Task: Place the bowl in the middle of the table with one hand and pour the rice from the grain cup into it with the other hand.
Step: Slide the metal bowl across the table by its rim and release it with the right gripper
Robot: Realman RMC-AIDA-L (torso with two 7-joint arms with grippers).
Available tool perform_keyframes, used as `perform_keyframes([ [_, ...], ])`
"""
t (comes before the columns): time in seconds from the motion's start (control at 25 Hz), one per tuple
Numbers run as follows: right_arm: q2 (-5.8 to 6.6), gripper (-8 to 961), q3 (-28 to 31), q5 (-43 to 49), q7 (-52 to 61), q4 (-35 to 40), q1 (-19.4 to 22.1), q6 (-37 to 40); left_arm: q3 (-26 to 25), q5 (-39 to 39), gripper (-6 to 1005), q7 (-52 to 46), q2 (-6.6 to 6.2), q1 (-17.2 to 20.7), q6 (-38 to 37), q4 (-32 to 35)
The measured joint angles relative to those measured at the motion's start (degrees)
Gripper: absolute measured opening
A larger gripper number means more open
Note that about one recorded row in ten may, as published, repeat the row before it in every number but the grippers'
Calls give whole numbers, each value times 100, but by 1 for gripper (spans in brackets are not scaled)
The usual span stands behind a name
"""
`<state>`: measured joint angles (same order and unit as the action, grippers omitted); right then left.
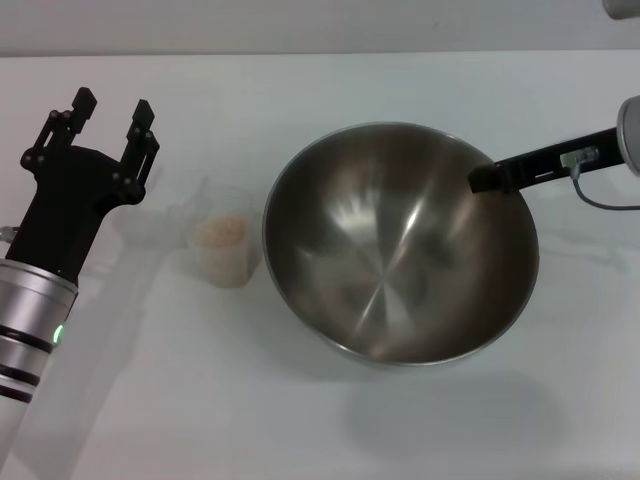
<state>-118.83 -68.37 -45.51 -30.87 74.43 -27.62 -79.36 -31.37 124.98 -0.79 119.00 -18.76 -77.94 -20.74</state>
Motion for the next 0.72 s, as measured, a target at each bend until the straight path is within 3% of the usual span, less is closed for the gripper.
perform_keyframes([
  [0.72, 1, 63, -49, 17, -44, -784, -426, 133, 27, 0, 594, 0, 0, 60, -20, -65],
])
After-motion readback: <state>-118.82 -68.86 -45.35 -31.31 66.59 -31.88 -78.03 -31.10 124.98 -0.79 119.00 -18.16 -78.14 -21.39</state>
